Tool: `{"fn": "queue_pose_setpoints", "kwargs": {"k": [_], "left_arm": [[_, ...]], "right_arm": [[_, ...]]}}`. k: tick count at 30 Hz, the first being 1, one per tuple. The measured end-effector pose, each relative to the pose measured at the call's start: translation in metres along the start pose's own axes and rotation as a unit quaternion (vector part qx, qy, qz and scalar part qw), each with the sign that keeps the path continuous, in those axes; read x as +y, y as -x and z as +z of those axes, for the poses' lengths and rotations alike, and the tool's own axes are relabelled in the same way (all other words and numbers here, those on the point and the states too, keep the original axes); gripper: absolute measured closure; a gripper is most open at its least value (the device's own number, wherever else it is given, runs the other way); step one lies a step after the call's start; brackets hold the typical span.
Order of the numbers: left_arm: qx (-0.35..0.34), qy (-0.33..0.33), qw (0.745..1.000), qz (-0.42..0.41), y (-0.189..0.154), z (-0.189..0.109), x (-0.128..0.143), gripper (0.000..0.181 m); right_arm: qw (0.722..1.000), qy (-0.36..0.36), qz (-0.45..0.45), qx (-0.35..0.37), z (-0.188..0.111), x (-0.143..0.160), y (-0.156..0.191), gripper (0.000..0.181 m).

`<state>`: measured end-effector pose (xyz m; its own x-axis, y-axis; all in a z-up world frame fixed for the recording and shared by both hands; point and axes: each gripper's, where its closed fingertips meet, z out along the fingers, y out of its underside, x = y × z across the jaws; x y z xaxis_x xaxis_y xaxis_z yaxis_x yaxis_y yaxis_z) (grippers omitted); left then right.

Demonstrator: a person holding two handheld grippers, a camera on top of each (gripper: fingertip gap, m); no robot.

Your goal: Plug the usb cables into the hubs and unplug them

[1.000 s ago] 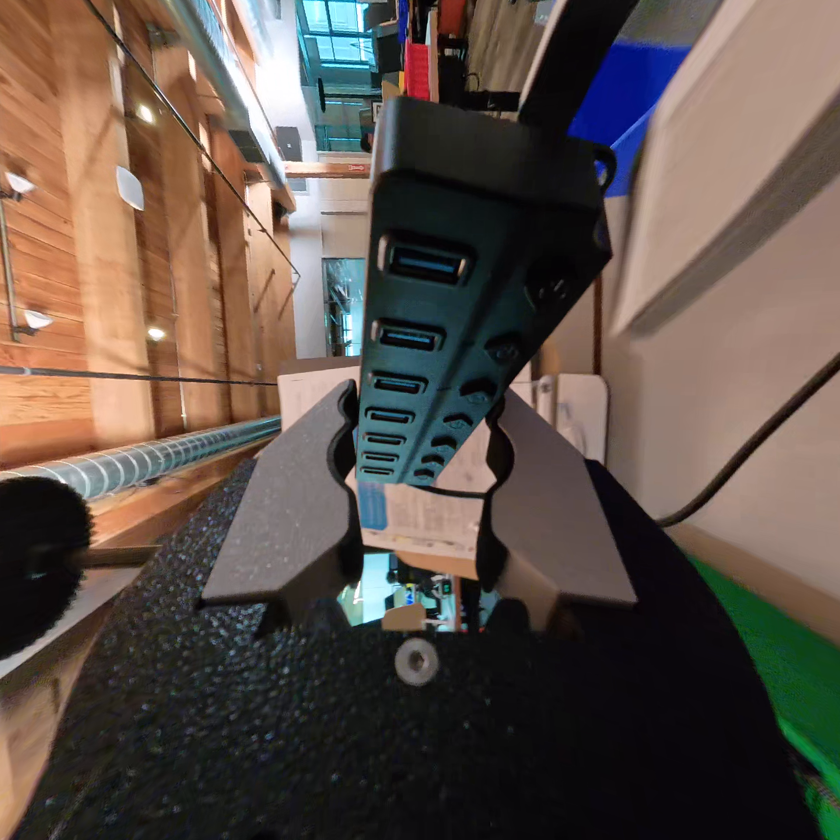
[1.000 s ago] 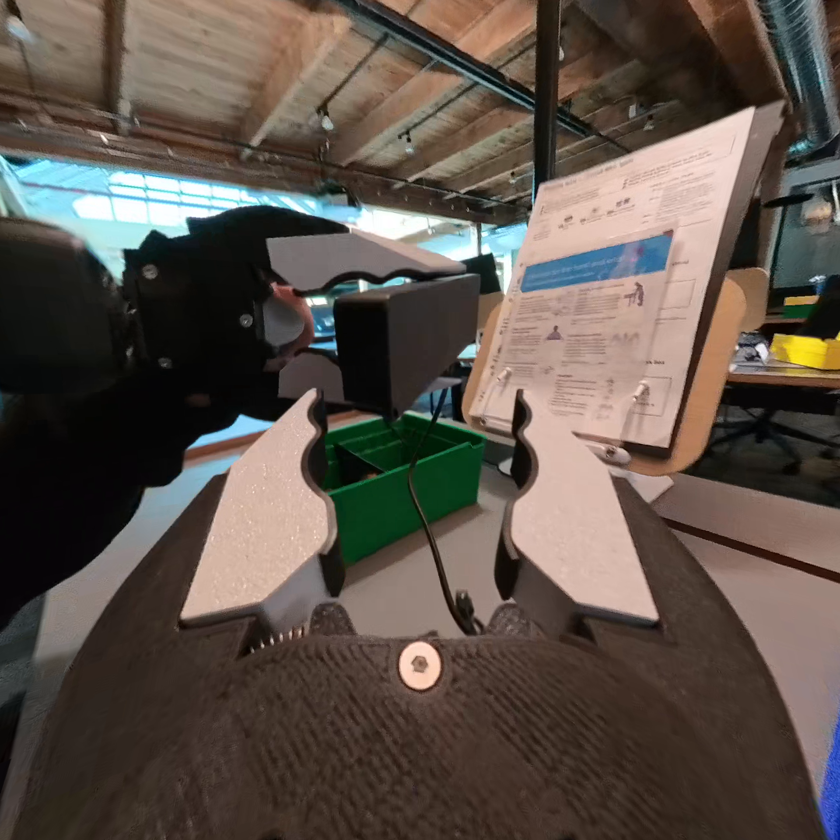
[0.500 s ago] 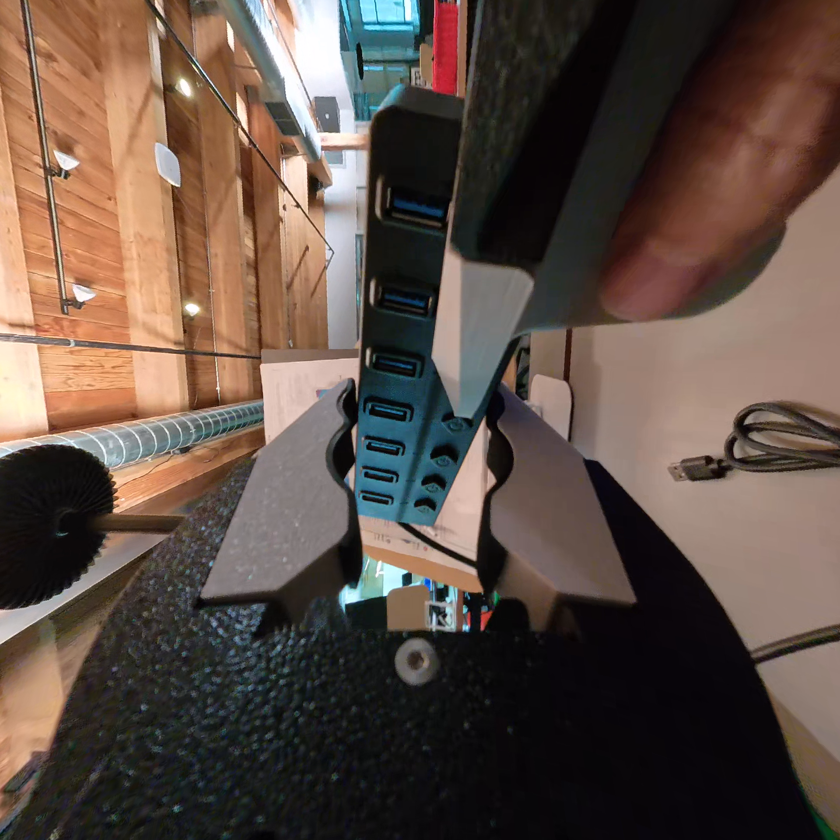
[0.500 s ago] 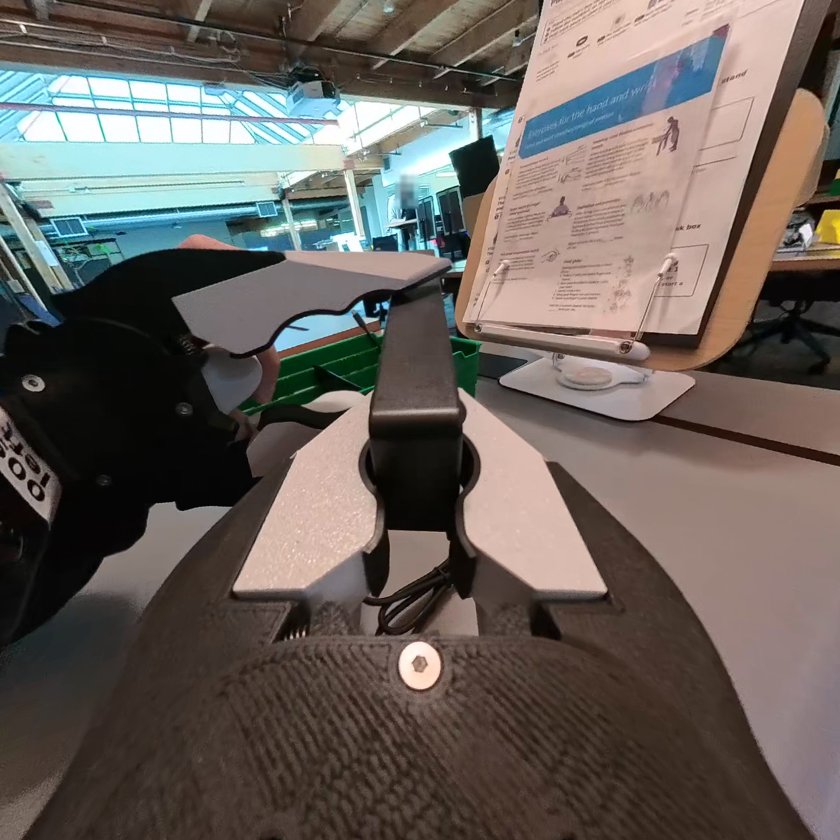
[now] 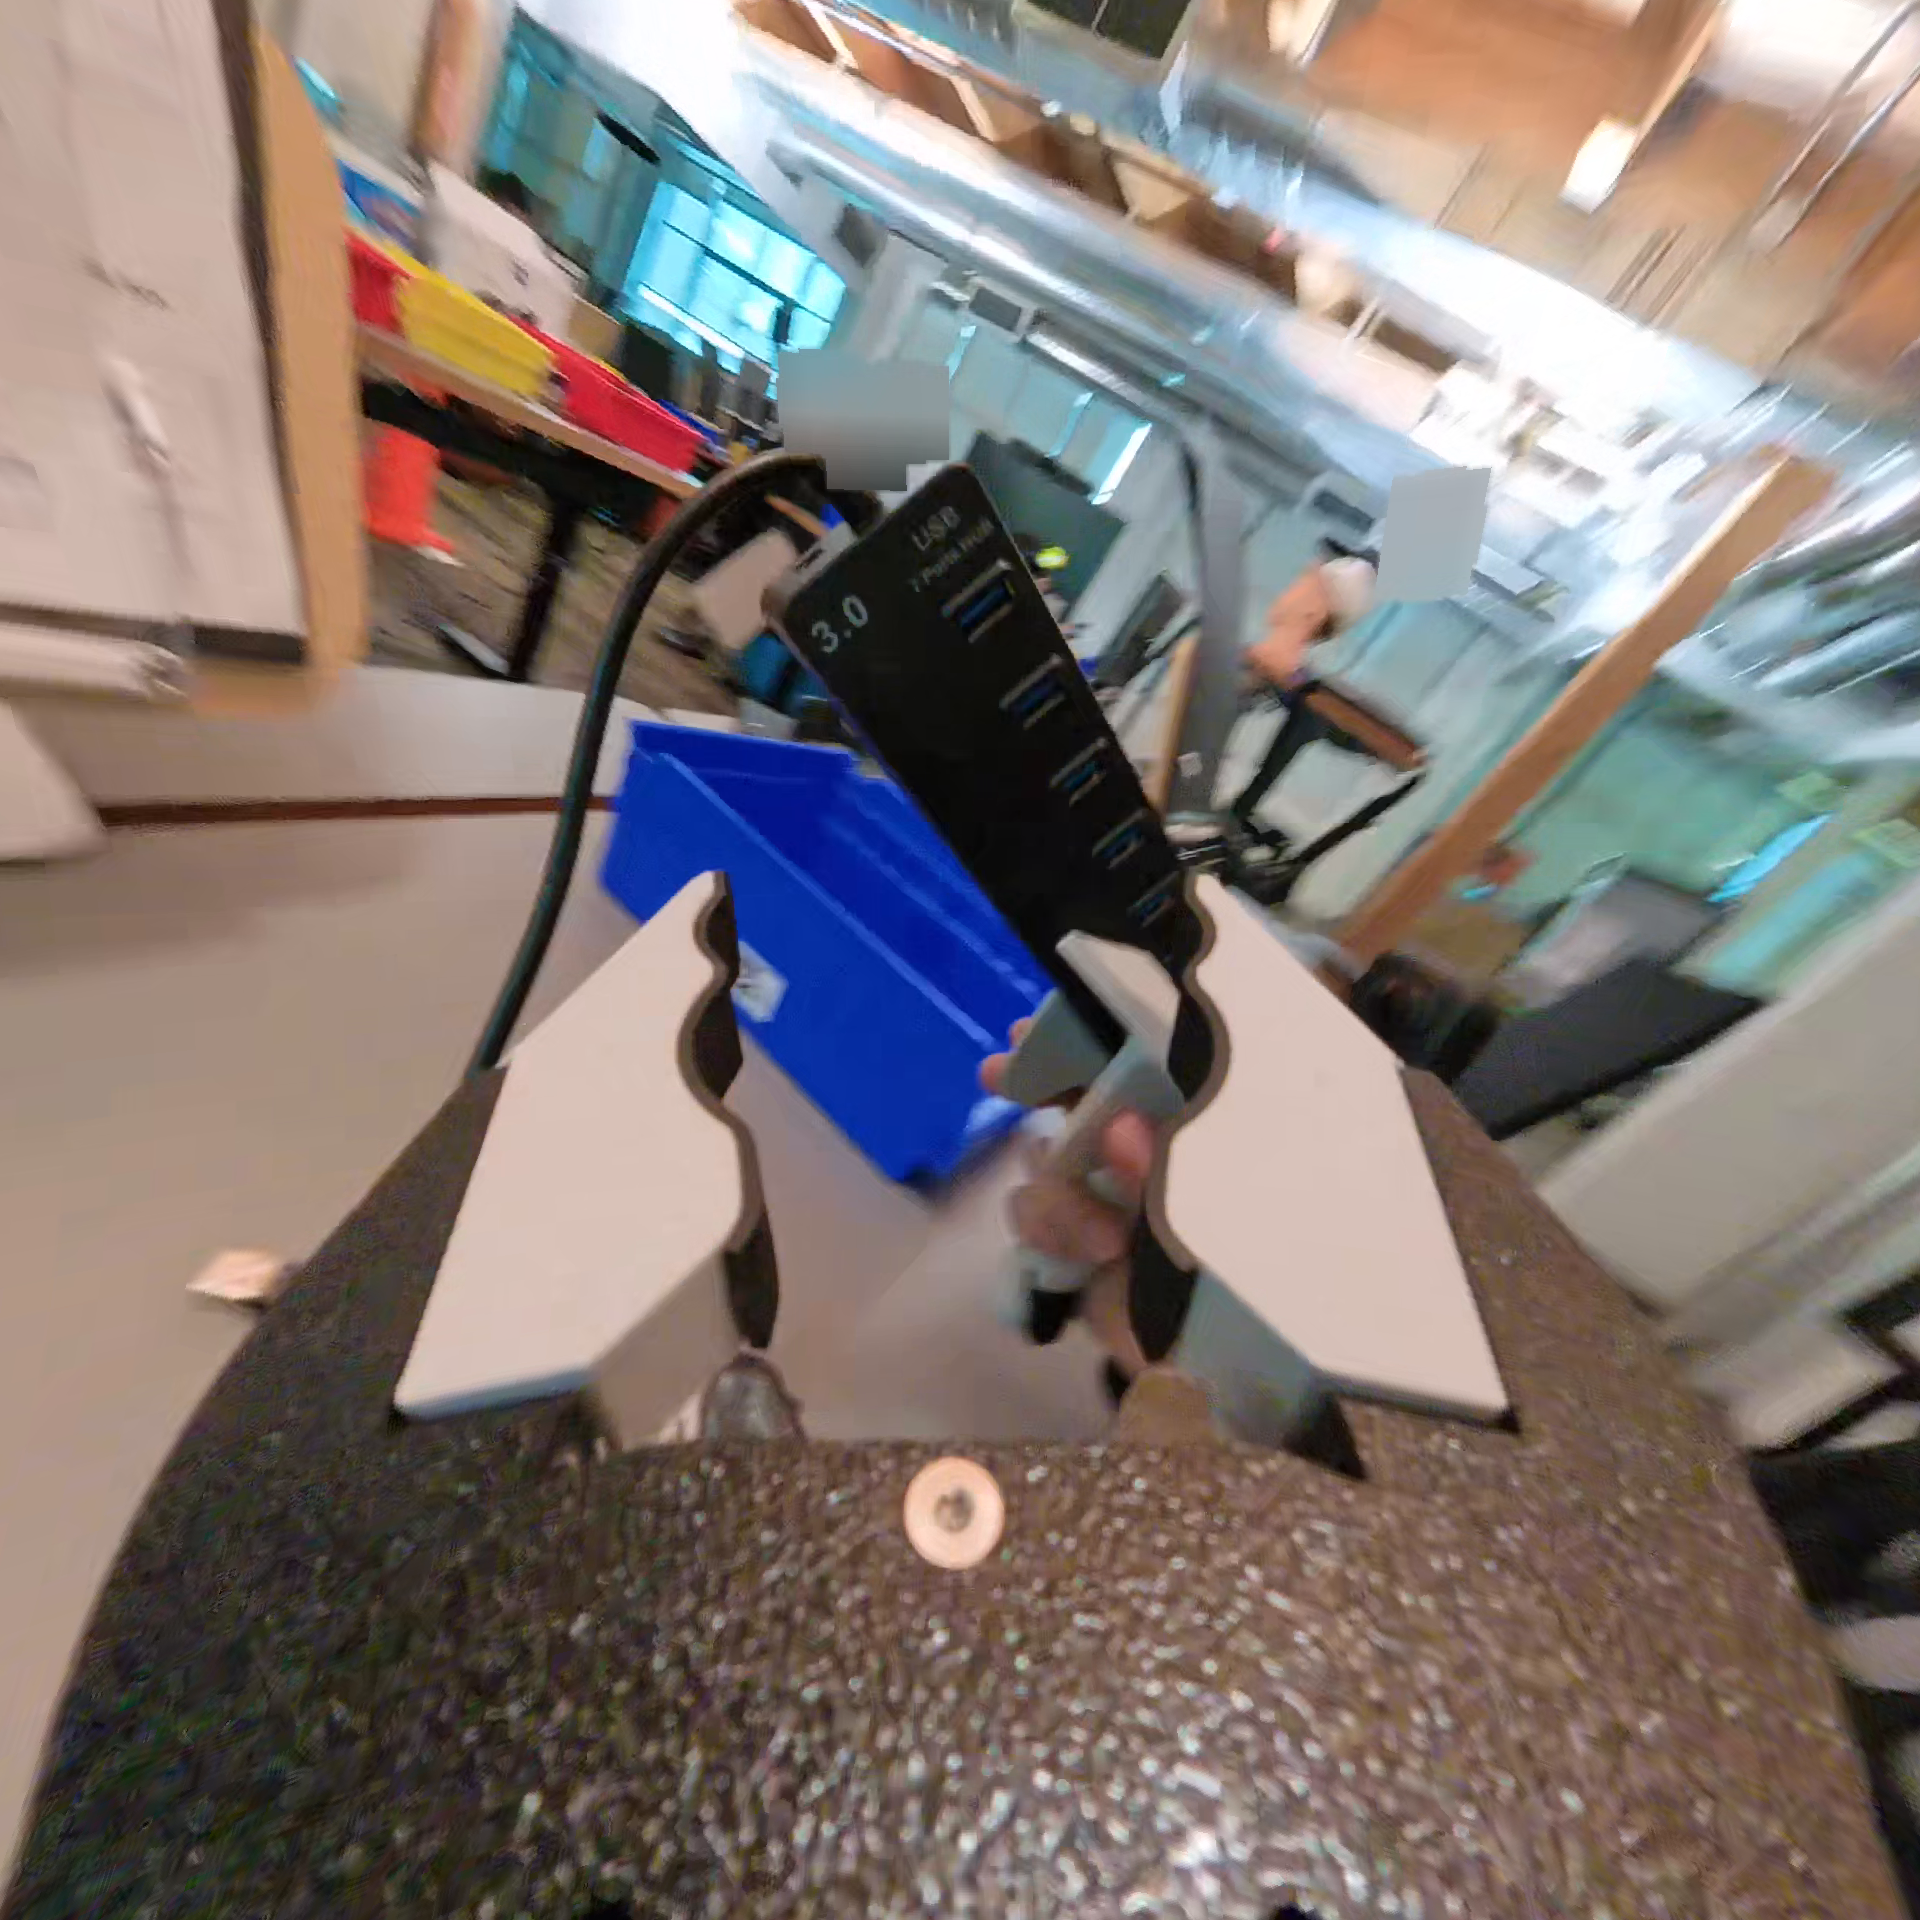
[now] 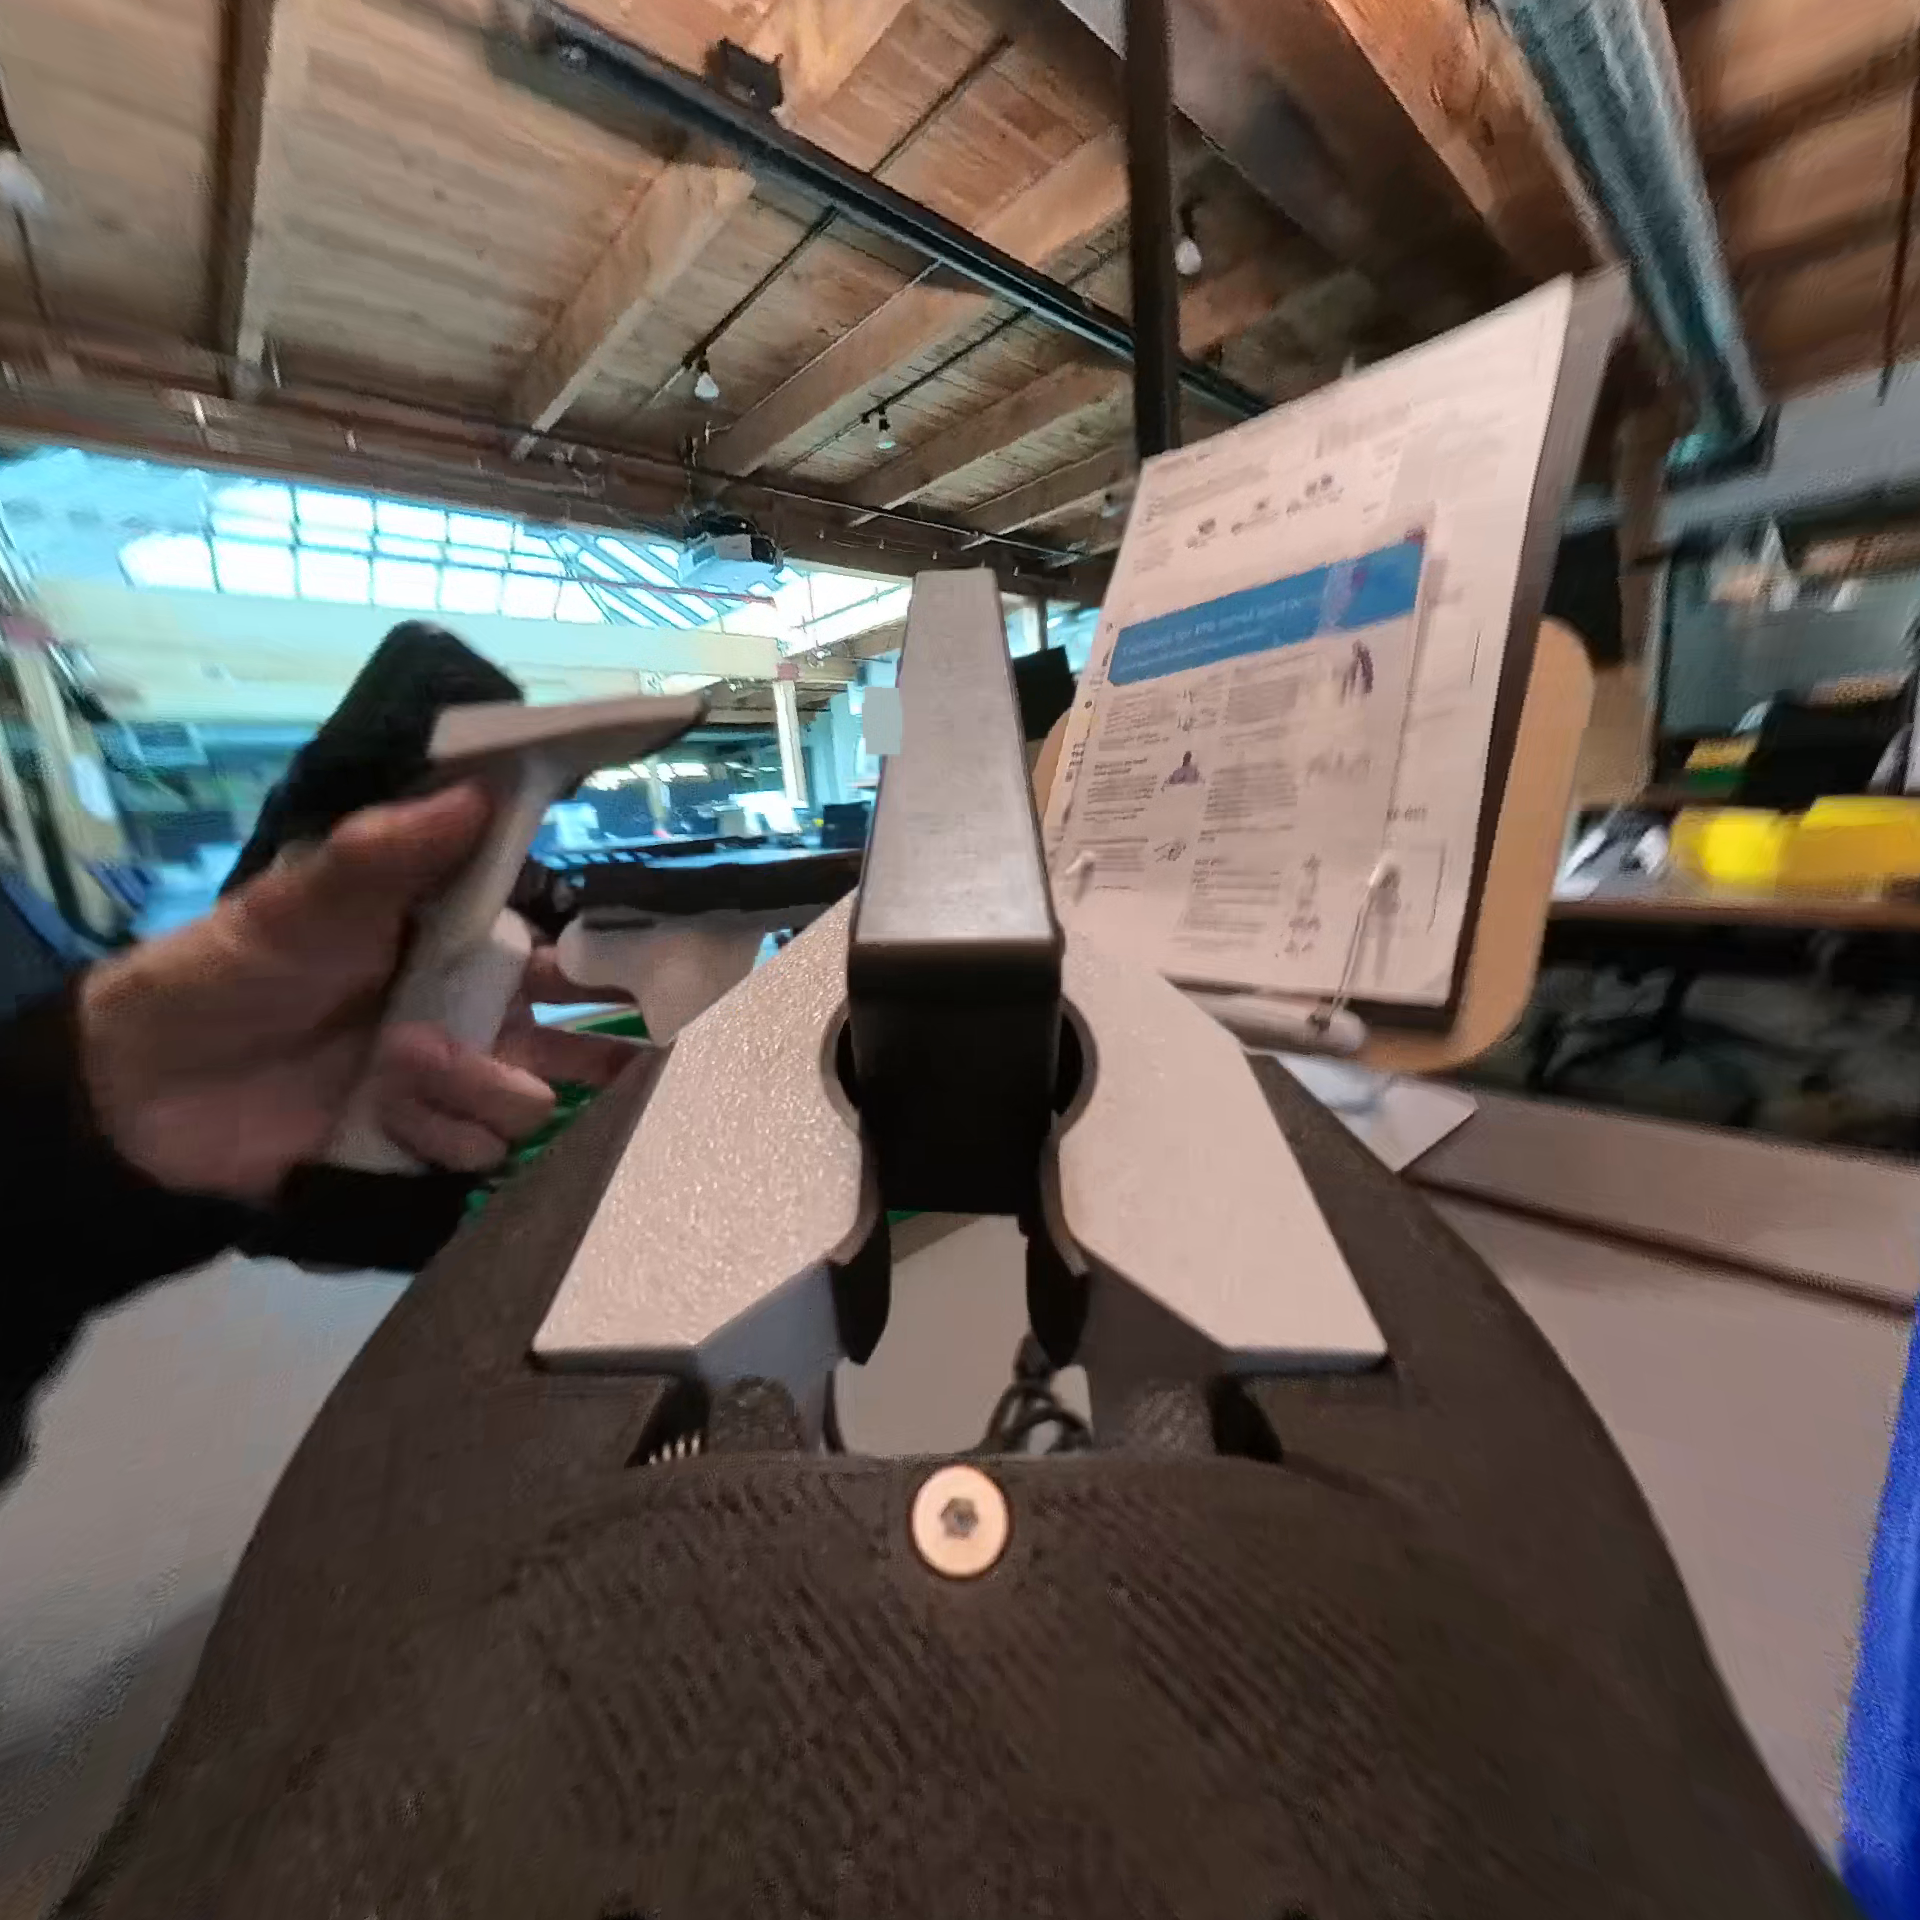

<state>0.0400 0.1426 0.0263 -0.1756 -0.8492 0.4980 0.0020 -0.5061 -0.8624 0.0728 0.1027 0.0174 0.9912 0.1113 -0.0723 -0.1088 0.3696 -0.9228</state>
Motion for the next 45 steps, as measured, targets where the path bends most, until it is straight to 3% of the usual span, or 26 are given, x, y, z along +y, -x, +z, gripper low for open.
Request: {"fn": "queue_pose_setpoints", "kwargs": {"k": [4, 8, 10, 14, 17, 20, 22, 26, 29, 31, 32, 33, 37, 41, 45], "left_arm": [[0.062, 0.055, 0.991, -0.105, -0.006, 0.013, 0.004, 0.092], [0.11, 0.056, 0.978, -0.167, -0.01, 0.015, -0.007, 0.098], [0.113, 0.05, 0.98, -0.156, -0.006, 0.013, -0.007, 0.12], [0.118, 0.043, 0.984, -0.123, -0.003, 0.009, -0.002, 0.122], [0.127, 0.055, 0.988, -0.069, -0.009, 0.011, 0.0, 0.122], [0.123, 0.1, 0.987, 0.04, -0.021, 0.014, -0.002, 0.123], [0.135, 0.146, 0.974, 0.11, -0.035, 0.017, -0.001, 0.123], [0.18, 0.248, 0.917, 0.256, -0.067, 0.02, 0.017, 0.123], [0.225, 0.287, 0.863, 0.349, -0.082, 0.019, 0.036, 0.123], [0.251, 0.297, 0.841, 0.377, -0.088, 0.018, 0.047, 0.123], [0.261, 0.3, 0.836, 0.379, -0.089, 0.017, 0.052, 0.123], [0.275, 0.305, 0.831, 0.374, -0.09, 0.015, 0.057, 0.122], [0.261, 0.329, 0.832, 0.363, -0.073, 0.011, 0.071, 0.123], [0.207, 0.32, 0.872, 0.308, -0.066, 0.009, 0.061, 0.105], [0.189, 0.302, 0.88, 0.313, -0.063, 0.002, 0.052, 0.101]], "right_arm": [[0.987, 0.017, -0.153, -0.035, 0.006, 0.007, 0.031, 0.158], [0.976, 0.037, -0.21, -0.045, 0.011, 0.022, 0.04, 0.158], [0.976, 0.037, -0.209, -0.055, 0.011, 0.023, 0.041, 0.158], [0.962, 0.058, -0.259, -0.068, 0.009, 0.037, 0.042, 0.156], [0.96, 0.094, -0.24, -0.109, 0.003, 0.048, 0.048, 0.134], [0.968, 0.14, -0.163, -0.133, -0.003, 0.055, 0.044, 0.085], [0.97, 0.147, -0.096, -0.168, -0.008, 0.05, 0.052, 0.074], [0.967, 0.103, 0.01, -0.234, -0.012, 0.02, 0.076, 0.08], [0.956, 0.118, 0.044, -0.263, -0.011, 0.023, 0.088, 0.084], [0.953, 0.139, 0.039, -0.267, -0.011, 0.033, 0.091, 0.088], [0.954, 0.143, 0.024, -0.262, -0.011, 0.038, 0.09, 0.095], [0.957, 0.145, 0.002, -0.25, -0.01, 0.043, 0.087, 0.117], [0.954, 0.195, -0.022, -0.226, -0.007, 0.069, 0.073, 0.119], [0.965, 0.173, -0.026, -0.196, -0.004, 0.065, 0.059, 0.12], [0.962, 0.179, -0.048, -0.199, -0.006, 0.069, 0.058, 0.121]]}}
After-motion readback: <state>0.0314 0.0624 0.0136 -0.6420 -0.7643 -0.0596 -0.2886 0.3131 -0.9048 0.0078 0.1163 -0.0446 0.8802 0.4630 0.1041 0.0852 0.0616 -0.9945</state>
